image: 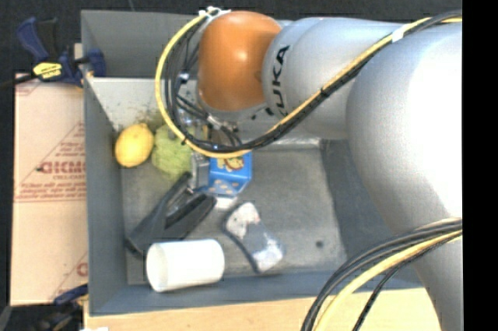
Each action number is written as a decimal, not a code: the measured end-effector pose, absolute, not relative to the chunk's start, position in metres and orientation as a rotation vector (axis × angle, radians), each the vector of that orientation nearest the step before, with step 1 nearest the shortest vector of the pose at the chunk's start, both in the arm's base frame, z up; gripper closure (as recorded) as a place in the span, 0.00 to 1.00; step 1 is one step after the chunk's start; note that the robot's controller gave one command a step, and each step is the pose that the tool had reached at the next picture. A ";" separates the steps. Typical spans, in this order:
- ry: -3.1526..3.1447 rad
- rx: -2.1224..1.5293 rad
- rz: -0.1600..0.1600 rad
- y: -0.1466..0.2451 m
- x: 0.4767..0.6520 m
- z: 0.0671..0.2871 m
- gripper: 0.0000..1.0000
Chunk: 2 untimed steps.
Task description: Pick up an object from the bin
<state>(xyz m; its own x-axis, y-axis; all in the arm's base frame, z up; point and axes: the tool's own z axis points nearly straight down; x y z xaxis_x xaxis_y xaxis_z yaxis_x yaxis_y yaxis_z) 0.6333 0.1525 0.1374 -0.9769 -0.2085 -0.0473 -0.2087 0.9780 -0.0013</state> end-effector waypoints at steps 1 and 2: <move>3.080 -0.287 0.013 0.148 0.631 0.149 0.00; 2.970 -0.832 0.000 0.144 0.596 0.106 0.00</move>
Offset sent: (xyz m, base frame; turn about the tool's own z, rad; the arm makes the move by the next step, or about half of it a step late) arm -0.0393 -0.0086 -0.0325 -0.3369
